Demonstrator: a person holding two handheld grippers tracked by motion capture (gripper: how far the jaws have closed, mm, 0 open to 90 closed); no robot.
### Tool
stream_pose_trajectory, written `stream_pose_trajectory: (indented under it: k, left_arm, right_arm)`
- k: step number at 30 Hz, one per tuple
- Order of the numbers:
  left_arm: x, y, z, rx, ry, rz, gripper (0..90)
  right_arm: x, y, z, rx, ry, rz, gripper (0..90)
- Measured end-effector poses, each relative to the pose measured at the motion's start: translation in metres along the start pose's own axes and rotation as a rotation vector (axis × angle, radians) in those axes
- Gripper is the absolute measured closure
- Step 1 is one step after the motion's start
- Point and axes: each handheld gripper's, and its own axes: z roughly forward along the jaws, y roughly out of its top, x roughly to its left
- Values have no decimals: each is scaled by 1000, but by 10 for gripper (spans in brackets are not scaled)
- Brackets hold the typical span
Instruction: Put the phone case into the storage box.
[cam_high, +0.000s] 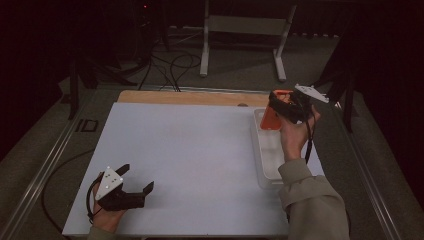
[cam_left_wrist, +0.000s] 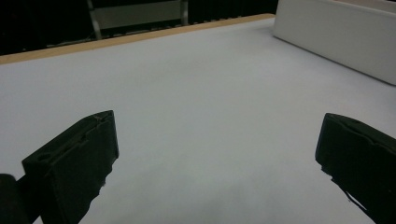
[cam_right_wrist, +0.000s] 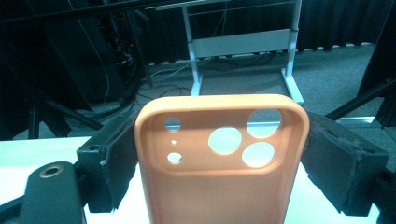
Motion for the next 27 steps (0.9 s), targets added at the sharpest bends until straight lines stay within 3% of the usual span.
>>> stream_pose_trajectory:
  k: [27]
  left_arm:
    - [3, 0, -2, -19, 4, -23, 3]
  right_arm:
    - [7, 2, 26, 22, -38, -20, 163]
